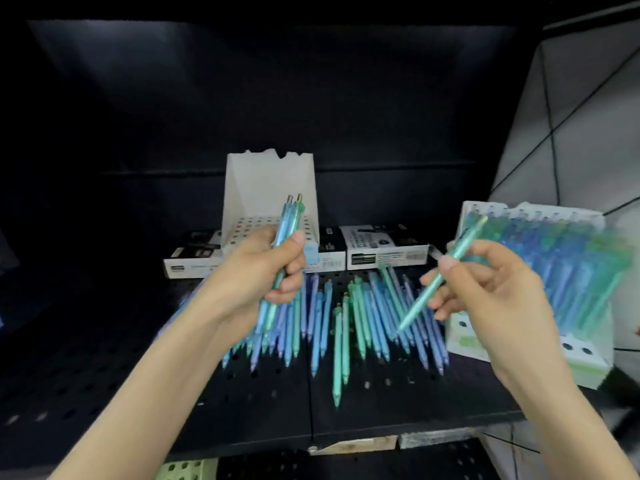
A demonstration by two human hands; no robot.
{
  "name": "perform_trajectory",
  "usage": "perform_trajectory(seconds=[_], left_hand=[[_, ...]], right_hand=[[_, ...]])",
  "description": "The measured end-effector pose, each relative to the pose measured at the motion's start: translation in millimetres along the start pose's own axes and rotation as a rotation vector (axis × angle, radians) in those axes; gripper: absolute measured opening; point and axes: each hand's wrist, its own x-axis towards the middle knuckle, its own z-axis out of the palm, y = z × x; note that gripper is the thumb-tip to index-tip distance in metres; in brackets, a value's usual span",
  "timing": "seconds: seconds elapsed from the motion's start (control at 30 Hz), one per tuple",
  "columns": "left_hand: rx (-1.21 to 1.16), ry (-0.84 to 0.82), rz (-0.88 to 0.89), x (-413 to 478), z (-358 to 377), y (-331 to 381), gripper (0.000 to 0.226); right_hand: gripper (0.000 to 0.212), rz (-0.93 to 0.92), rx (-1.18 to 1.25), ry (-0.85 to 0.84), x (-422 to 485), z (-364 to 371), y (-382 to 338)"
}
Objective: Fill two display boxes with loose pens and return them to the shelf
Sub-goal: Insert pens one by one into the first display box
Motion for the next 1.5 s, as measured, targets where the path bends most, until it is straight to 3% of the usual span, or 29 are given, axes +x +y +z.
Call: perform_trajectory(seconds=[0.1,0.17,0.43,0.57,0.7,0.87,0.97,1.03,1.23,1.4,1.5], left_hand=[[-0.054,-0.012,-0.042,15,33,-9,0.010],[-0.061,-0.029,-0.066,23,53,-14,0.008],[-0.184,-0.173,-0.115,37,98,-31,0.003],[-0.151,-0.226,-0.098,38,97,-37,0.009],[-0.069,-0.264,-0.039,36,95,-40,0.008],[-0.020,-0.328,0.020,34,94,-40,0.013],[0.041,-0.395,0.079,32,94,-40,0.027],[0.089,-0.454,0.118,29,95,-39,0.027],[0.131,-0.672,0.161,22,95,-37,0.023],[0.151,-0.487,0.139,26,91,-40,0.015],[0.161,-0.393,0.131,26,89,-40,0.015]], right_hand=[[0.008,-0.166,-0.193,0.216,-1,-35,-5],[0.012,-0.215,-0.312,0.253,0,-48,-3],[0.015,-0.134,-0.590,0.158,7,-57,10],[0.014,-0.096,-0.705,0.079,10,-51,12],[0.017,-0.158,-0.858,0.156,11,-47,11],[0.025,-0.057,-0.911,0.064,13,-41,14],[0.027,-0.228,-0.945,0.228,6,-37,10],[0.033,-0.368,-0.863,0.316,2,-31,3],[0.018,-0.184,-0.438,0.015,4,-19,-8],[0.019,-0.244,-0.098,0.252,6,-41,-18],[0.019,-0.322,-0.177,0.355,8,-56,-19]])
